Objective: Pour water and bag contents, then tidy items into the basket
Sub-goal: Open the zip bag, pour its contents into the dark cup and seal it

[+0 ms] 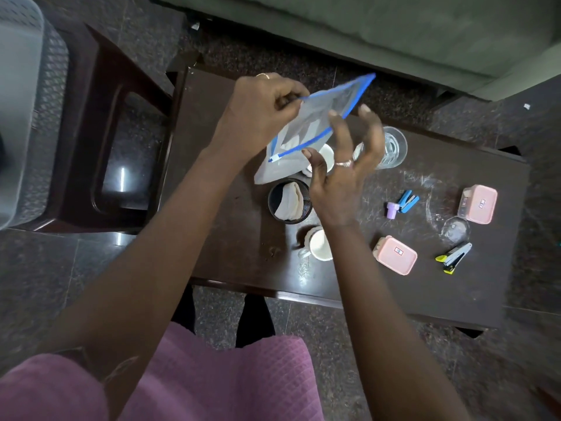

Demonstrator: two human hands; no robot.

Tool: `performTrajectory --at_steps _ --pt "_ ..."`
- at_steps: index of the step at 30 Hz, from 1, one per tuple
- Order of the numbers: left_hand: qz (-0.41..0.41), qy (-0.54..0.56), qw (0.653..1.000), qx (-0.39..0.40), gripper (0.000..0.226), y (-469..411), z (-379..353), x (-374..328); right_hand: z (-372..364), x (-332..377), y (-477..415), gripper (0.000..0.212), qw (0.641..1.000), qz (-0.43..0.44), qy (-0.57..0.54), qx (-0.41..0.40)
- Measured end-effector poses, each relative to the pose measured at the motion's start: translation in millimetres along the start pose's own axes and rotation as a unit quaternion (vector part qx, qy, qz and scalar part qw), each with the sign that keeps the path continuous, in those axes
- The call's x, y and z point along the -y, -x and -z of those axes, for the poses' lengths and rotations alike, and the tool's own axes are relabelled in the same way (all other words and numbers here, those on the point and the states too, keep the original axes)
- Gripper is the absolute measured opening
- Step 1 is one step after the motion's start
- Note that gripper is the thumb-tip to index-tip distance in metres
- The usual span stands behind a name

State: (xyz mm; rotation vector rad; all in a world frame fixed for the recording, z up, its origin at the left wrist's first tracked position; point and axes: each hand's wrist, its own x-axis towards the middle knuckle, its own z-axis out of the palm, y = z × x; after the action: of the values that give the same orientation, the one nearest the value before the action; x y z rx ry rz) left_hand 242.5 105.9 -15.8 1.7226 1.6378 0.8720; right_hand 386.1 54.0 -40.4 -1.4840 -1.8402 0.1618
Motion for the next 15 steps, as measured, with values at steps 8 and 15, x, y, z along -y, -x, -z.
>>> performTrajectory --at_steps 8,15 --pt "0.095 0.22 0.967 0.083 0.019 6.1 -4.4 15.0 -6.2 -12.6 -31.9 0.014 0.987 0.043 -0.007 0.156" --pt "0.11 0.169 0.979 0.019 0.057 64.3 -28.3 64.7 -11.6 -39.7 -14.5 0.074 0.918 0.03 0.042 0.394"
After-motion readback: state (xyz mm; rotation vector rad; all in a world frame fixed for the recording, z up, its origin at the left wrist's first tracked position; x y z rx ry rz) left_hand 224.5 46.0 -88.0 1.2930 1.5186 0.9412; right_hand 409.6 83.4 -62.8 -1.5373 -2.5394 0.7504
